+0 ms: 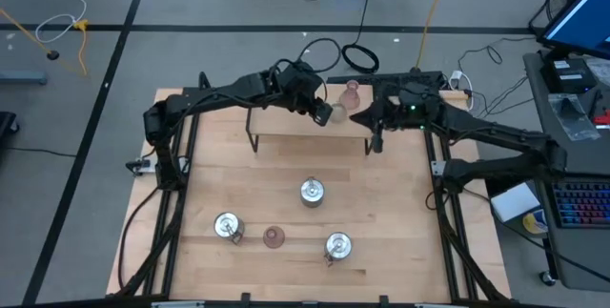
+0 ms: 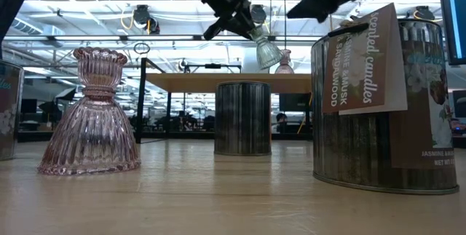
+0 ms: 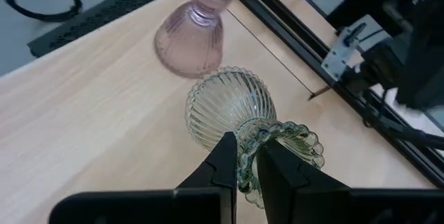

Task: Pick & Place candle stick holders
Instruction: Put the green candle holder on the shelf

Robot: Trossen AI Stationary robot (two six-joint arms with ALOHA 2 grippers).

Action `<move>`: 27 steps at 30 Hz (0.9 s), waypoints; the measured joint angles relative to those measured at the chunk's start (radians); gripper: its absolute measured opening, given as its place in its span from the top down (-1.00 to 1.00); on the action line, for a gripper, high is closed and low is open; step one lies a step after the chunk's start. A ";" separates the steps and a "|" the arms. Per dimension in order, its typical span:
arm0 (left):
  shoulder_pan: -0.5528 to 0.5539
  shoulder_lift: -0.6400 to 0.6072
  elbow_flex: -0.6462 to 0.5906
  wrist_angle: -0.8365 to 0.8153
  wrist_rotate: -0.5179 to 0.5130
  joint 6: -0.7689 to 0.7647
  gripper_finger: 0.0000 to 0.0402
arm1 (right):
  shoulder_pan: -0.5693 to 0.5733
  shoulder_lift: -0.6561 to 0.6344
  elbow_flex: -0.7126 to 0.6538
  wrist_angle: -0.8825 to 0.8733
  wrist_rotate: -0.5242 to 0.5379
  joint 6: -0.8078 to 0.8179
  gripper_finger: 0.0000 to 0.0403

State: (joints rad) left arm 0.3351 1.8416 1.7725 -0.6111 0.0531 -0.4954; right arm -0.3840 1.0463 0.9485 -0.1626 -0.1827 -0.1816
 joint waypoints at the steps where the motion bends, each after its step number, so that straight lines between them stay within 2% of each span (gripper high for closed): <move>1: 0.000 -0.002 0.000 -0.002 0.009 0.000 0.84 | 0.011 0.016 0.000 0.016 0.011 -0.016 0.92; 6: 0.000 -0.005 0.000 -0.037 0.026 0.002 0.84 | 0.046 0.069 -0.001 0.029 0.159 -0.056 0.71; 18: -0.008 -0.013 -0.001 -0.032 0.056 -0.005 0.84 | 0.072 0.125 -0.001 0.153 0.187 -0.067 0.09; 27: -0.012 -0.013 -0.001 0.043 0.112 -0.008 0.84 | 0.072 0.180 -0.001 0.217 0.213 -0.067 -0.16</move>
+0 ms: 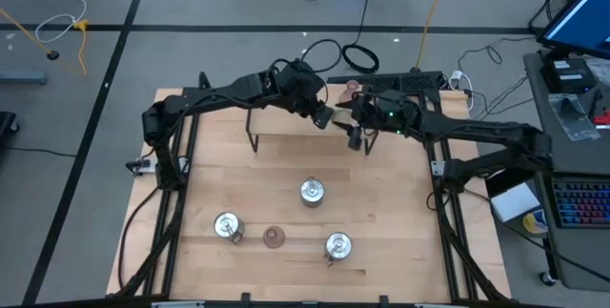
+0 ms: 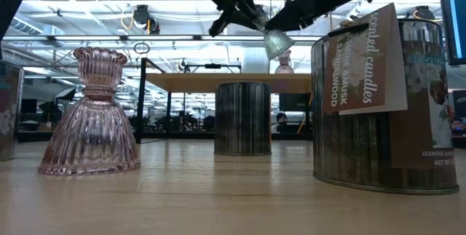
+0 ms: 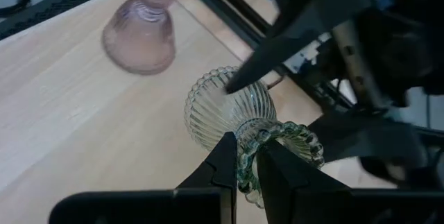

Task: Pick & Place candle stick holders
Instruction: Put the green candle holder on the shelf

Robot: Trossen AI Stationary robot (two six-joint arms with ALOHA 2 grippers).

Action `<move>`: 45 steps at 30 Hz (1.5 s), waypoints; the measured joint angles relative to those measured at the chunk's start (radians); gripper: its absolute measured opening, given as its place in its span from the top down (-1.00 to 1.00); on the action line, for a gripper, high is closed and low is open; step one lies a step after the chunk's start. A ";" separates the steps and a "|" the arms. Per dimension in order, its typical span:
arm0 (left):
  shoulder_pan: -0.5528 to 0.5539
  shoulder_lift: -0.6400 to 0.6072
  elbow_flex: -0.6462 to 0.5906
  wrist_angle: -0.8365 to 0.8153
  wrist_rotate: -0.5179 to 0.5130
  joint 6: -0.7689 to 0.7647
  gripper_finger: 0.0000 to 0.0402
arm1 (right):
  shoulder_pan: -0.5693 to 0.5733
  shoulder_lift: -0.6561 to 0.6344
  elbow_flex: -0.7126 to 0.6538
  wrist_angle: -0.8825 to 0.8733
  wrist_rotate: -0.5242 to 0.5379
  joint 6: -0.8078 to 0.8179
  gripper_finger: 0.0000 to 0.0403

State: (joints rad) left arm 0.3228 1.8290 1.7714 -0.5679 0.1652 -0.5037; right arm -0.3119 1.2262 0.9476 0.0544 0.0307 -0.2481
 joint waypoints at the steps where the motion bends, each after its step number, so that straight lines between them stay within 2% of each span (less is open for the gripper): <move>1: -0.002 0.000 0.000 0.003 0.002 0.000 0.84 | 0.000 0.006 0.000 0.011 0.000 0.000 -0.17; 8: -0.011 0.000 0.000 0.002 0.002 0.000 0.84 | 0.001 0.035 0.000 0.046 -0.002 -0.009 -0.10; 12: -0.010 0.000 0.000 0.001 0.001 0.000 0.84 | 0.001 0.035 -0.001 0.044 -0.003 -0.007 0.08; 17: -0.010 0.000 0.000 -0.006 0.007 -0.010 0.84 | 0.003 0.035 -0.001 0.039 -0.012 -0.023 0.40; 27: -0.008 0.001 0.000 -0.006 0.020 -0.005 0.83 | 0.015 0.035 -0.001 0.036 -0.003 -0.010 0.42; 36: 0.027 0.001 0.001 -0.002 0.109 -0.016 0.23 | 0.015 0.035 -0.001 0.021 0.025 0.038 0.42; 41: 0.044 -0.022 0.002 -0.004 0.151 -0.023 0.09 | 0.014 0.034 -0.001 0.016 0.044 0.043 0.42; 45: 0.054 -0.061 0.002 -0.015 0.147 -0.011 0.06 | 0.014 0.032 -0.001 -0.011 0.114 0.061 0.42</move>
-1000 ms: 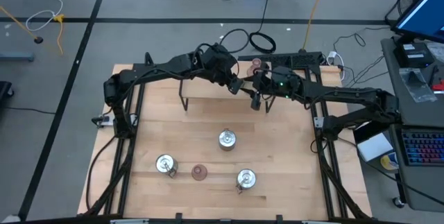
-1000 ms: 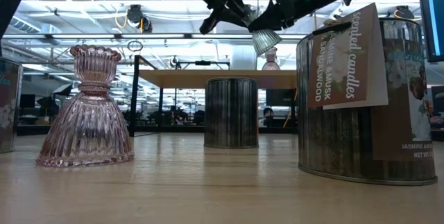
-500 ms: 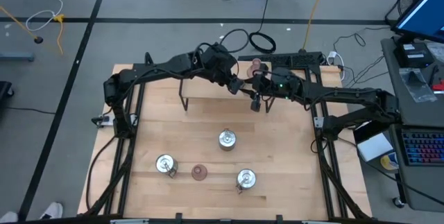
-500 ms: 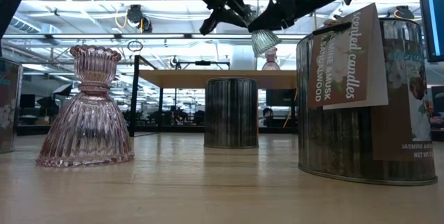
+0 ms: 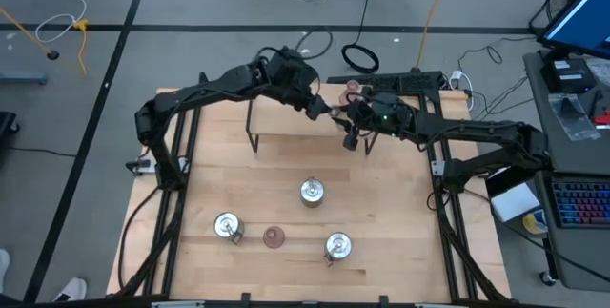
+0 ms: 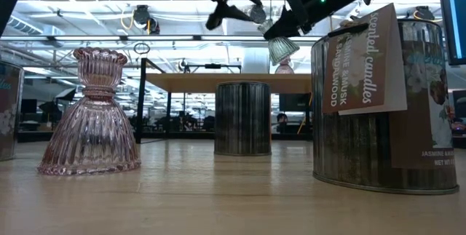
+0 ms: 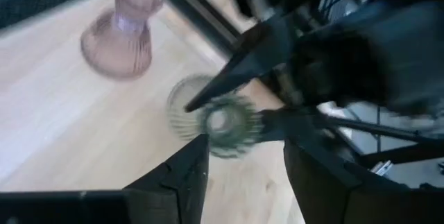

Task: Pick & Place candle stick holders
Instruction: Put the green candle holder on the shelf

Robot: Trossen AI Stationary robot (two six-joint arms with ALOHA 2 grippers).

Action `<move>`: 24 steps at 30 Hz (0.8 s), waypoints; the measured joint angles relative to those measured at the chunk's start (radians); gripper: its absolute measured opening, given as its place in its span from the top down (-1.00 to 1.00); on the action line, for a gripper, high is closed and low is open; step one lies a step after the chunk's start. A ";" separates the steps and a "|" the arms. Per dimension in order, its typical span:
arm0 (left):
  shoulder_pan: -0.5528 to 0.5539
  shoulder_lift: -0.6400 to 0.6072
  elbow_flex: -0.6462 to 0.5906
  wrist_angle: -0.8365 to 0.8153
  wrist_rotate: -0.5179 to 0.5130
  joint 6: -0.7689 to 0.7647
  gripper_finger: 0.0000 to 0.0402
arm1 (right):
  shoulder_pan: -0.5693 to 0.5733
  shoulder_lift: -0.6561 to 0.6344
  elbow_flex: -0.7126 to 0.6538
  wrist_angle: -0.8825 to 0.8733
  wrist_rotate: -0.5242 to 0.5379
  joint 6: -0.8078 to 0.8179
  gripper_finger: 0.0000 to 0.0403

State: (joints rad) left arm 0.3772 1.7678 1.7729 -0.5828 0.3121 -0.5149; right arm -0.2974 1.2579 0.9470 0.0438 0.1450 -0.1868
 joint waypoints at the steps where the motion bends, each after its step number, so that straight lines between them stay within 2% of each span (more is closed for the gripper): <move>1: 0.003 -0.013 0.000 -0.016 -0.003 0.009 0.06 | 0.000 -0.003 0.000 -0.009 0.017 0.011 0.42; 12: -0.022 -0.079 0.000 -0.174 -0.282 0.104 0.05 | 0.000 -0.027 0.000 -0.080 0.163 0.102 0.42; 14: -0.027 -0.076 -0.001 -0.199 -0.296 0.116 0.05 | 0.000 -0.029 0.000 -0.086 0.196 0.103 0.42; 24: -0.033 -0.077 -0.033 -0.208 -0.297 0.122 0.05 | -0.003 -0.058 -0.001 -0.123 0.225 0.152 0.42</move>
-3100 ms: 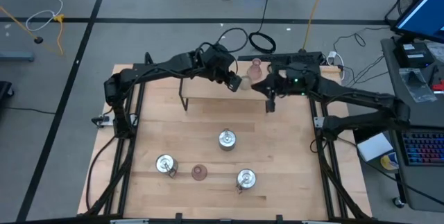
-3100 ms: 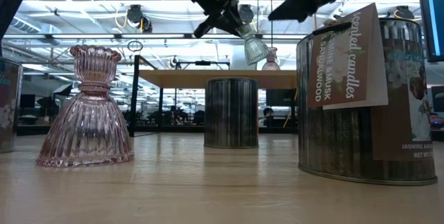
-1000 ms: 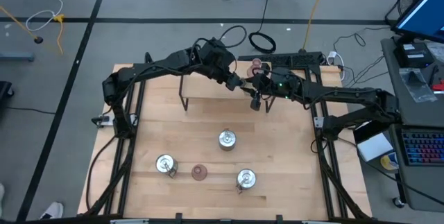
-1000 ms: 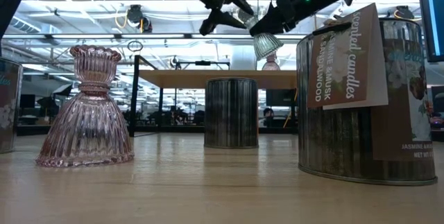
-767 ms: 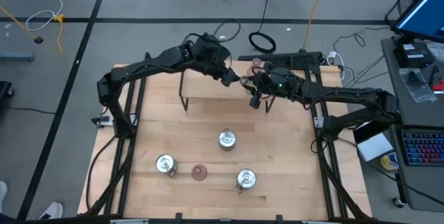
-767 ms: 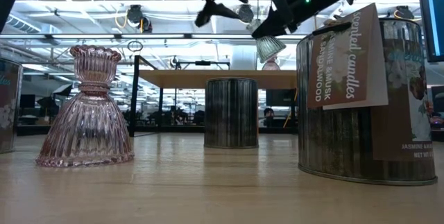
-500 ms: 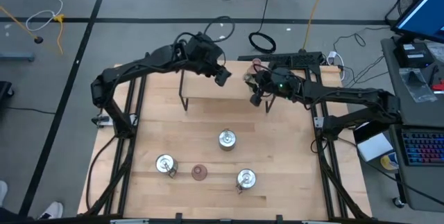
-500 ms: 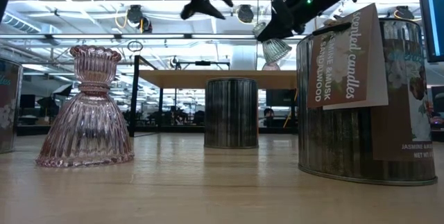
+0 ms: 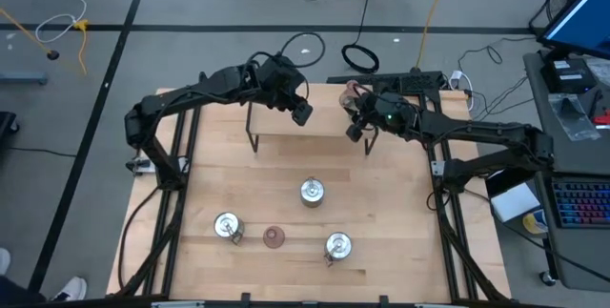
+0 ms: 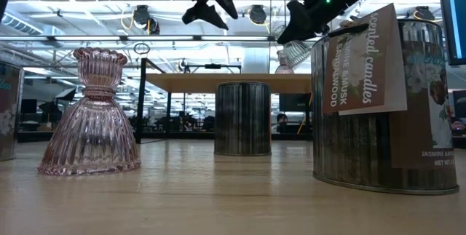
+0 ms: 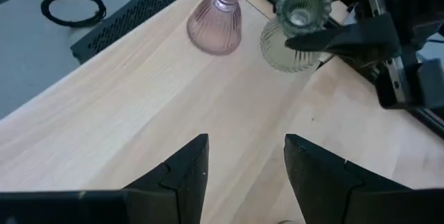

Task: Pick & Place candle stick holders
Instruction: Put the green candle holder on the shelf

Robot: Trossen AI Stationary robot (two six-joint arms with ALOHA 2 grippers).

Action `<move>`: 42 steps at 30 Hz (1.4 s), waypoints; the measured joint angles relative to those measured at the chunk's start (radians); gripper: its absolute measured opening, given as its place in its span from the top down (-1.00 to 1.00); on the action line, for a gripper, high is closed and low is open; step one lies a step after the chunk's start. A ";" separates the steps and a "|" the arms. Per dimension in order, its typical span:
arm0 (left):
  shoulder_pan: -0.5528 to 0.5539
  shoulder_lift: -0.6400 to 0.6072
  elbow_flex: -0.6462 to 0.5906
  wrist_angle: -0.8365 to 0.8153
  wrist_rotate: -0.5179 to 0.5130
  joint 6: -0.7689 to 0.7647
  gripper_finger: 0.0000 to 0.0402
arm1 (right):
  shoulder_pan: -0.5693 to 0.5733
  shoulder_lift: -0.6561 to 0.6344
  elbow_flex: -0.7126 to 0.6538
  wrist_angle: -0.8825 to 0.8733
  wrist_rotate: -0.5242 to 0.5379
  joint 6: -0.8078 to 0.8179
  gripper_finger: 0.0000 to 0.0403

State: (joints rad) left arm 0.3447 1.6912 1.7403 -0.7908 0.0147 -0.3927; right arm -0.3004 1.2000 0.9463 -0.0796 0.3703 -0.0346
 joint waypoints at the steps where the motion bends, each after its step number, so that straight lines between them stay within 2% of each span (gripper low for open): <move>1: 0.000 0.000 -0.004 0.000 0.000 0.000 0.05 | 0.000 -0.003 0.000 -0.012 0.002 0.012 0.42; 7: -0.004 0.001 -0.045 0.000 0.000 0.000 0.05 | 0.000 -0.010 -0.001 -0.007 0.004 0.064 0.42; 12: -0.013 0.001 -0.062 0.000 0.000 0.005 0.05 | 0.000 -0.009 -0.003 -0.002 0.080 0.106 0.42; 17: -0.025 0.001 -0.065 0.000 0.001 0.029 0.05 | 0.000 -0.009 -0.033 0.006 0.087 0.169 0.42; 25: -0.026 0.001 -0.065 -0.008 0.008 0.049 0.05 | 0.009 -0.009 -0.189 0.368 0.104 0.196 0.42; 34: -0.026 0.001 -0.065 -0.029 0.011 0.050 0.05 | 0.028 -0.009 -0.363 0.682 0.107 0.178 0.41; 39: -0.026 0.001 -0.065 -0.027 0.012 0.050 0.05 | 0.035 -0.010 -0.411 0.742 0.178 0.140 0.41; 42: -0.026 0.001 -0.065 -0.020 0.013 0.048 0.05 | 0.034 -0.009 -0.425 0.752 0.182 0.126 0.41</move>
State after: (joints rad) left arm 0.3183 1.6920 1.6749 -0.8110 0.0274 -0.3450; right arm -0.2661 1.1912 0.5217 0.6720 0.5525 0.0914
